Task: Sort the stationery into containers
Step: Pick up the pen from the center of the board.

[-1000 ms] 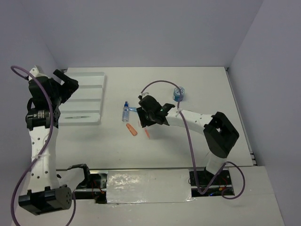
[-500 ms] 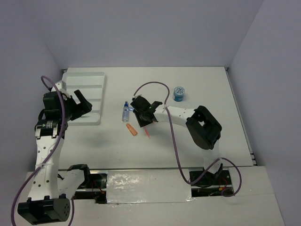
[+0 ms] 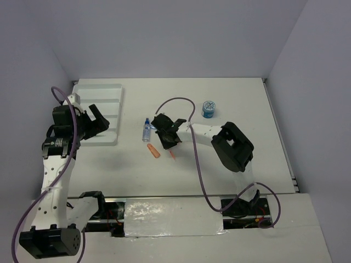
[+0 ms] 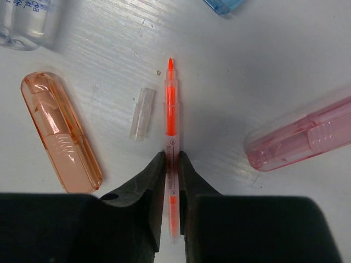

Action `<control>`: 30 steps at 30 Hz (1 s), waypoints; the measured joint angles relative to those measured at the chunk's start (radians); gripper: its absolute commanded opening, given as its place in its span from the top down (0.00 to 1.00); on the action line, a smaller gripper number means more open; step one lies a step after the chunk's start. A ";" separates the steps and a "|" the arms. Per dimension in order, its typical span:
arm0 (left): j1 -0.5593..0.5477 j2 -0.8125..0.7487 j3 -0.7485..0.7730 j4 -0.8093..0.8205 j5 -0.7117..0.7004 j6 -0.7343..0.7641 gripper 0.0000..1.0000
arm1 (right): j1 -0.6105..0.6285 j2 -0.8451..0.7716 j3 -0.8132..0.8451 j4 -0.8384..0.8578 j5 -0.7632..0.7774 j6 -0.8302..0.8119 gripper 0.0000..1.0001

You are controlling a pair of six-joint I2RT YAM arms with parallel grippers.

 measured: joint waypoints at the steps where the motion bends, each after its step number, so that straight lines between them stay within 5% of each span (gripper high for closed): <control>1: -0.002 0.006 0.003 -0.002 0.000 0.000 0.01 | 0.000 0.001 0.000 0.002 0.001 0.000 0.92; 2: -0.005 0.012 0.007 -0.003 0.000 0.000 0.01 | 0.000 0.001 0.000 0.003 0.000 0.001 1.00; 9: -0.063 0.069 0.040 -0.008 -0.004 -0.021 0.01 | -0.003 -0.026 -0.023 0.006 -0.003 0.019 1.00; 16: -0.410 0.172 0.078 0.055 -0.105 -0.152 0.03 | -0.012 -0.295 -0.046 -0.077 0.094 0.038 1.00; 23: -0.659 0.391 0.080 0.126 -0.261 -0.323 0.21 | -0.110 -0.649 -0.112 -0.116 0.192 0.041 1.00; 27: -0.735 0.546 0.117 0.145 -0.323 -0.399 0.34 | -0.157 -0.756 -0.180 -0.169 0.224 0.039 1.00; 30: -0.752 0.647 0.147 0.150 -0.360 -0.436 0.35 | -0.158 -0.809 -0.209 -0.199 0.228 0.033 1.00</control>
